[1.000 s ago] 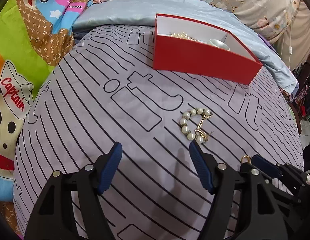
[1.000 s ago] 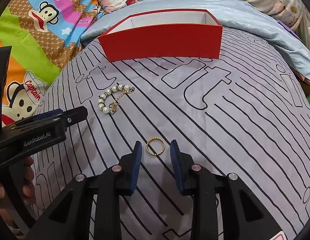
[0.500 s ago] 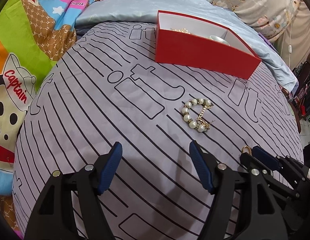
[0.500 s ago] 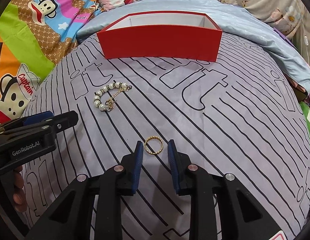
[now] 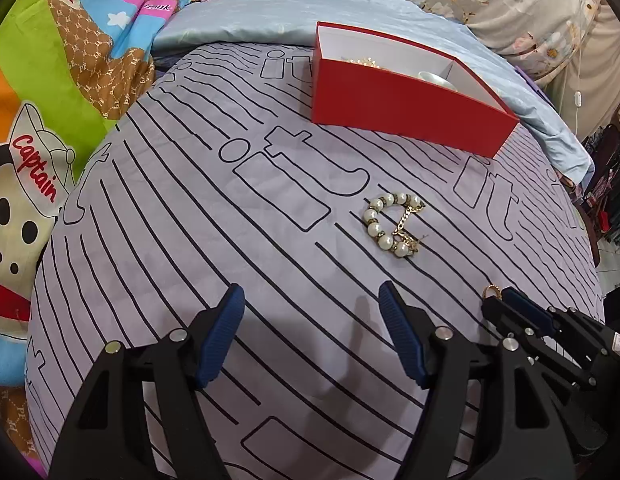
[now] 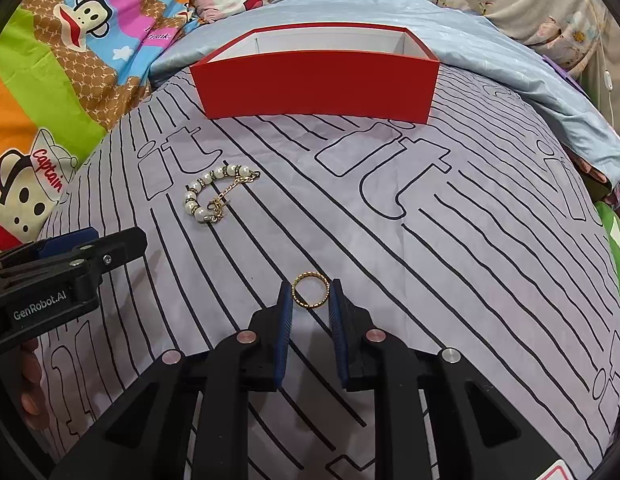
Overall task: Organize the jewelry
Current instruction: 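Grasp the pearl chain bracelet with the left tool while the right tool grasps the gold ring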
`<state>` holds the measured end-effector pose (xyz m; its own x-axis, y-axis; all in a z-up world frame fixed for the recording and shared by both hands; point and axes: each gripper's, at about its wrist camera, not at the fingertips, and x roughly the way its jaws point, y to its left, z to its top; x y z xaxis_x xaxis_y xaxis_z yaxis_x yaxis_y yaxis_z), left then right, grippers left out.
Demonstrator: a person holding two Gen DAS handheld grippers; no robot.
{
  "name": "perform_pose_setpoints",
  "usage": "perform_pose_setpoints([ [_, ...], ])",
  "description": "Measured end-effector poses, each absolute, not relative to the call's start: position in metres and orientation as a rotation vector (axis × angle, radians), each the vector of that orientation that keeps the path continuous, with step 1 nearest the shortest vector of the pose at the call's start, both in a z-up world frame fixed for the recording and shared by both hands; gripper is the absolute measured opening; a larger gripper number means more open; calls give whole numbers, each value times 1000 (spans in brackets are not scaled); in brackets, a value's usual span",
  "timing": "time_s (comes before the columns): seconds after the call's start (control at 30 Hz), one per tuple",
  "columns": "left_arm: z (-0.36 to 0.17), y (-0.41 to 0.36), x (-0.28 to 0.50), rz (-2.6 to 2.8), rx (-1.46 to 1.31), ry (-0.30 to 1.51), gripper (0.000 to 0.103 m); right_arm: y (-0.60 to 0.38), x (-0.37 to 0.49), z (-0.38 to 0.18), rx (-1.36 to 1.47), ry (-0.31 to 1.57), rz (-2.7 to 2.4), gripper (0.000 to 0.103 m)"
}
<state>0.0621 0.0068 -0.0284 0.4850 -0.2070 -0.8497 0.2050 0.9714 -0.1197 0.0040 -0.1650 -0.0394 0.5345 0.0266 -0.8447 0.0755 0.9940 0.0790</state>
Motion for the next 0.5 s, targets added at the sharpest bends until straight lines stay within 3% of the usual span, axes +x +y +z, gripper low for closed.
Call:
perform_pose_setpoints([
  [0.3, -28, -10, 75, -311, -40, 1038, 66, -179, 1, -25, 138, 980, -52, 17],
  [0.5, -37, -33, 94, -342, -54, 1052, 49, -189, 1, -18, 158, 964, -66, 17],
])
